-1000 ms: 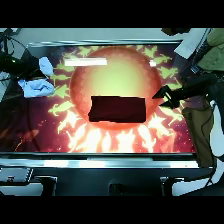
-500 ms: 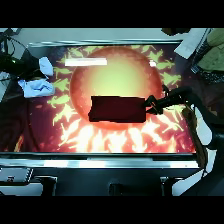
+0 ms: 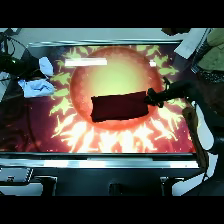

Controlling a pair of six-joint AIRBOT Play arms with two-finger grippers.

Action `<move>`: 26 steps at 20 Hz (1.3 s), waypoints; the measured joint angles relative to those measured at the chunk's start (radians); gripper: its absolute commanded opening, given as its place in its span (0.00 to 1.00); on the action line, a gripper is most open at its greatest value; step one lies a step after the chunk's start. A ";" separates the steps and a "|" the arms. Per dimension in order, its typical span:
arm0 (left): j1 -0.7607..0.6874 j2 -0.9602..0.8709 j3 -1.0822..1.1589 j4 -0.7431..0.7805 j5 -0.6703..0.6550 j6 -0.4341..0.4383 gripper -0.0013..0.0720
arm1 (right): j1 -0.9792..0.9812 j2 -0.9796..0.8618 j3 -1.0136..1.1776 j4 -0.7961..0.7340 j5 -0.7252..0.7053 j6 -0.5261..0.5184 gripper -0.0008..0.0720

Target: Fold the clothes and pants, and hang the long-sleeved shirts on hangers.

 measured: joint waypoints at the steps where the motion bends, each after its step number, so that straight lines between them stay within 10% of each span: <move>1: 0.000 0.000 0.000 0.000 0.000 0.000 0.04 | -0.019 0.013 0.029 -0.004 0.004 0.031 0.06; 13: 0.000 -0.009 0.000 0.000 0.000 0.000 0.04 | -0.384 0.119 0.246 -0.106 0.053 0.389 0.05; 26: 0.000 -0.027 0.000 0.000 0.000 0.000 0.04 | -0.512 0.337 0.254 -0.658 -0.072 0.983 0.06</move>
